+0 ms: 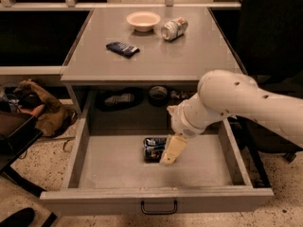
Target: Pick pepsi can from top drawer and place on counter
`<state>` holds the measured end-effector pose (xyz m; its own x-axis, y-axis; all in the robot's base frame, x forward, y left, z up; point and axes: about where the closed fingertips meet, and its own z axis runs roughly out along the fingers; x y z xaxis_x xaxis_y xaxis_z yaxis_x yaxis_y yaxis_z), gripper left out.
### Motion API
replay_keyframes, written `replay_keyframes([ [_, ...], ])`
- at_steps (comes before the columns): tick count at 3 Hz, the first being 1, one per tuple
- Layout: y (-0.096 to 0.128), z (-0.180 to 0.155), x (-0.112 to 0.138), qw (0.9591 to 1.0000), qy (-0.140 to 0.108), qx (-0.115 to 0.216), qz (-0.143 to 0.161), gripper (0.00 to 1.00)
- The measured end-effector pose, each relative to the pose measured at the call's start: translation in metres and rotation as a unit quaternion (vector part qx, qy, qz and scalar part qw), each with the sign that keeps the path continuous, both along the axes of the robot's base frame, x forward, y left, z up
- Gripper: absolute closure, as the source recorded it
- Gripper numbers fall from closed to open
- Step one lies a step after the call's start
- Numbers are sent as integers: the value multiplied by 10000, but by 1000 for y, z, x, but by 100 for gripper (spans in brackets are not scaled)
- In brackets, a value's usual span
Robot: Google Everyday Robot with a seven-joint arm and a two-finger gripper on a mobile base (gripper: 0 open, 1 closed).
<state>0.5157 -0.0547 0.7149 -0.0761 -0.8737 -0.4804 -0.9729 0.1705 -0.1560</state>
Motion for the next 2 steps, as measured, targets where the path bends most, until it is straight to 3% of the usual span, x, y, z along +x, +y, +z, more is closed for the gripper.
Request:
replay_keyframes([
  [1, 4, -21, 16, 9997, -131, 28, -200, 0],
  [2, 2, -45, 22, 9994, -8, 96, -336, 0],
])
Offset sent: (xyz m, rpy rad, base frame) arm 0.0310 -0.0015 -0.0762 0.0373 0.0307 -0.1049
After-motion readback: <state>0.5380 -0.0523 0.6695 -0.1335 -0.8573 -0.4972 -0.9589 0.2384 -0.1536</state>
